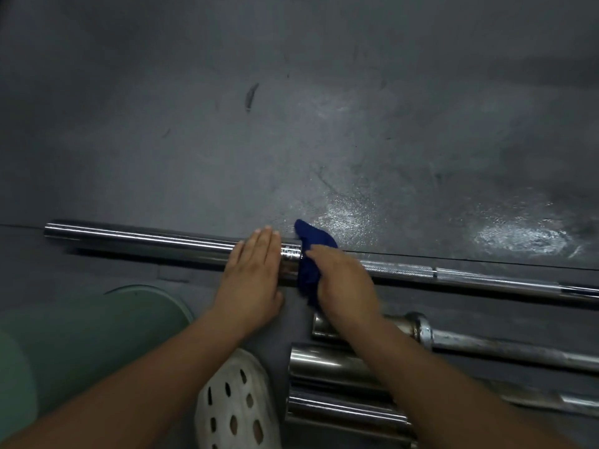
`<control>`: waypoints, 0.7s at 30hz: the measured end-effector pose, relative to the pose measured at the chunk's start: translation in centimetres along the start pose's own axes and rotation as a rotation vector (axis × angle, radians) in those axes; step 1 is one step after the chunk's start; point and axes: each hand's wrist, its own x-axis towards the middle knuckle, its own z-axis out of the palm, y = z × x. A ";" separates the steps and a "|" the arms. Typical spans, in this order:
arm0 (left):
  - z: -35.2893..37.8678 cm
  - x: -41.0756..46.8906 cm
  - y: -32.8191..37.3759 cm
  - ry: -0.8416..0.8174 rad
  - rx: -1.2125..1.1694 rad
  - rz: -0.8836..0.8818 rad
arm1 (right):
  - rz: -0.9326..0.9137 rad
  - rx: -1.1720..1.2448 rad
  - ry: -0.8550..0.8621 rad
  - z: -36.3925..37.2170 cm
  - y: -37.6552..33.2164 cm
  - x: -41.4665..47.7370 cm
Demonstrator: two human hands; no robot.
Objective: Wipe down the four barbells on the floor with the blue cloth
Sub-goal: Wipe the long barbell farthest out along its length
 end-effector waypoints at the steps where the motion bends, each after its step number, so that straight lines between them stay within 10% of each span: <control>1: -0.1 0.0 0.1 -0.002 0.005 -0.001 | 0.123 0.155 0.075 -0.9 0.0 0.7; 4: 0.3 0.0 -0.2 0.025 0.000 -0.019 | 0.234 0.470 0.161 -1.0 -1.9 3.6; 10: -0.3 -0.2 -1.6 0.033 -0.007 -0.137 | -0.319 -0.050 -0.071 2.5 -0.8 1.7; 14: -0.4 -0.1 -1.2 -0.008 0.042 -0.124 | -0.180 0.142 -0.039 0.0 1.7 1.7; 21: -0.5 0.1 0.0 0.042 0.001 -0.042 | -0.312 -0.233 -0.121 -0.4 3.5 -1.6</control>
